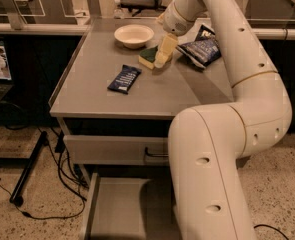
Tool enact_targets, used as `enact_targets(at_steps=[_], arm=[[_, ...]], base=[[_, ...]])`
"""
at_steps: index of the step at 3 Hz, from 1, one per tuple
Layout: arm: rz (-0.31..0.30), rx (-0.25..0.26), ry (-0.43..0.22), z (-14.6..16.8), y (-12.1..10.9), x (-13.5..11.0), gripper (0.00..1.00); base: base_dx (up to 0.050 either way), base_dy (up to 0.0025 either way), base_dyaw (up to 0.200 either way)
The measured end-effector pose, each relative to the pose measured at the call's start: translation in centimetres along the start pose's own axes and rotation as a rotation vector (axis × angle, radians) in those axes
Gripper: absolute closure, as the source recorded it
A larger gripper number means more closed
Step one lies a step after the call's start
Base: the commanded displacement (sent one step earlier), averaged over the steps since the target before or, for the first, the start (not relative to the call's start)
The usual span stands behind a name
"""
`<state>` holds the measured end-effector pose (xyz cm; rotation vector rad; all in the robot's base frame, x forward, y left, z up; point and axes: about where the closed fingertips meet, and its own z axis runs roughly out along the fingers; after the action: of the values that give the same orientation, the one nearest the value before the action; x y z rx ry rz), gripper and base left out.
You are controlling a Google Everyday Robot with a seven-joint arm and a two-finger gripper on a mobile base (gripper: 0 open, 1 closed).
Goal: Place sponge into middle drawer
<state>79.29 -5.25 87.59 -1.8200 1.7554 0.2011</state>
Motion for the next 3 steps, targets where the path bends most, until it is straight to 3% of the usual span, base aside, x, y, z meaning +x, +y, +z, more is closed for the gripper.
enact_targets(at_steps=[2,3], arm=[[0.108,-0.126,-0.009,4.3,2.6,2.4,0.0],[0.134,-0.147,-0.017,5.0,3.0,2.8,0.0]], base=[[0.0,0.0,0.0],[0.0,0.0,0.0]])
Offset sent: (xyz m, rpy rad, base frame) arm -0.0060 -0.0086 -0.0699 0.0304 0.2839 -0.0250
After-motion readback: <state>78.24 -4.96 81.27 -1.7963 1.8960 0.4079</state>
